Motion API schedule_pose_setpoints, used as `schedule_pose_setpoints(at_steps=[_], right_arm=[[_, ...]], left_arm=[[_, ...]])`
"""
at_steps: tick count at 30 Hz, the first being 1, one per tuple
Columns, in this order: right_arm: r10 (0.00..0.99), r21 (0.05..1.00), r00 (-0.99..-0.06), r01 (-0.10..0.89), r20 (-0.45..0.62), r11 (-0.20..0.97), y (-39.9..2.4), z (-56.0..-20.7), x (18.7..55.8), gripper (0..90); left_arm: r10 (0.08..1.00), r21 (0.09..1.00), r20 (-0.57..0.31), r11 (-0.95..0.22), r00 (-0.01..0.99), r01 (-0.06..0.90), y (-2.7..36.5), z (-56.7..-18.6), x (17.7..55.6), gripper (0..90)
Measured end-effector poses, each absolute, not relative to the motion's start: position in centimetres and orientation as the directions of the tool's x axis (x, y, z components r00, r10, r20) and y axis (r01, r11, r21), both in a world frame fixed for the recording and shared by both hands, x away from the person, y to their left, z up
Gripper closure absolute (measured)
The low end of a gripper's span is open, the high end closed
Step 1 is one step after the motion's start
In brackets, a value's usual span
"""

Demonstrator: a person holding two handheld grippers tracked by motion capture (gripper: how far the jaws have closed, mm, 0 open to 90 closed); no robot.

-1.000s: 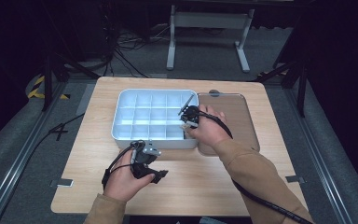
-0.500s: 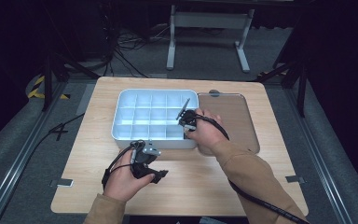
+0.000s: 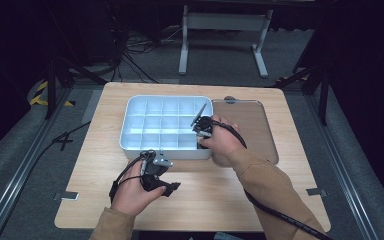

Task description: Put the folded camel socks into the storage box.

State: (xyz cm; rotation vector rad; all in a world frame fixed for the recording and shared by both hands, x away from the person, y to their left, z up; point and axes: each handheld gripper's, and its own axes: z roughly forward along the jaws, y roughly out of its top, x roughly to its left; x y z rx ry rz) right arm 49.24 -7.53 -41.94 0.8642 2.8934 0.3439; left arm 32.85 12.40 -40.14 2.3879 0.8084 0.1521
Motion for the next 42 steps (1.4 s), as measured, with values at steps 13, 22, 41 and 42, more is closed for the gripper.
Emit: schedule_pose_setpoints(at_steps=[13, 22, 41, 42], right_arm=[[0.574, 0.356, -0.818, 0.525, -0.041, 0.773, -8.6, -39.2, 47.8, 54.9], [0.554, 0.520, -0.833, 0.464, -0.021, 0.717, -10.3, -37.0, 45.8, 53.2], [0.507, 0.693, -0.862, 0.368, 0.003, 0.621, -15.8, -34.1, 41.6, 42.4], [0.507, 0.695, -0.862, 0.369, 0.008, 0.616, -16.1, -34.1, 41.5, 41.9]], left_arm=[[0.579, 0.584, -0.084, -0.631, 0.811, 0.510, 12.1, -40.1, 33.1, 32.2], [0.582, 0.586, -0.079, -0.630, 0.810, 0.510, 12.3, -39.8, 32.9, 32.1], [0.577, 0.593, -0.086, -0.625, 0.812, 0.508, 12.5, -39.5, 32.6, 32.1], [0.576, 0.594, -0.084, -0.626, 0.813, 0.505, 12.5, -39.4, 32.6, 32.1]])
